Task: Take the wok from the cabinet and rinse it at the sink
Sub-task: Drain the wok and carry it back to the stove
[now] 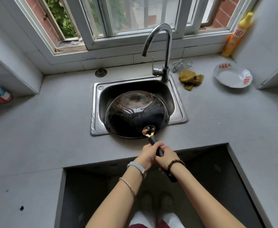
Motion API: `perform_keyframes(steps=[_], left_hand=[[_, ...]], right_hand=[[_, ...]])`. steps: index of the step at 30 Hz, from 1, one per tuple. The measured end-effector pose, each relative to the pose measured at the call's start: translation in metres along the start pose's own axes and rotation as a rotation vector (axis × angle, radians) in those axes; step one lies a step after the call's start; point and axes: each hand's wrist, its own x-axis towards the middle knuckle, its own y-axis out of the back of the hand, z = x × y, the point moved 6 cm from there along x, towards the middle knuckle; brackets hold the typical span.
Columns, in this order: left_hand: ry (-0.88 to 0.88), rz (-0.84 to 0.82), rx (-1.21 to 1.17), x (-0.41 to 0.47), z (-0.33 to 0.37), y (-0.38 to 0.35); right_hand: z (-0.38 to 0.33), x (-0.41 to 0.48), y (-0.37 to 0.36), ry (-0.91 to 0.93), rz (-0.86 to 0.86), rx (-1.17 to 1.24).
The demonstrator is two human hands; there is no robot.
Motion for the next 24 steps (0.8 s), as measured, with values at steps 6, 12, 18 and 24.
perform_keyframes(steps=[6, 12, 18, 24], left_hand=[[-0.001, -0.012, -0.082, 0.005, 0.000, -0.010], [-0.007, -0.040, -0.104, 0.000, 0.001, -0.011], [-0.099, 0.009, -0.080, -0.015, 0.007, -0.003], [-0.217, -0.004, -0.086, -0.049, 0.034, 0.015]], right_hand=[[-0.006, 0.004, -0.002, -0.018, 0.050, -0.085], [-0.013, -0.006, 0.003, 0.022, 0.078, -0.105], [-0.021, -0.021, 0.003, 0.125, 0.043, -0.062], [-0.052, -0.046, -0.001, 0.270, 0.014, -0.023]])
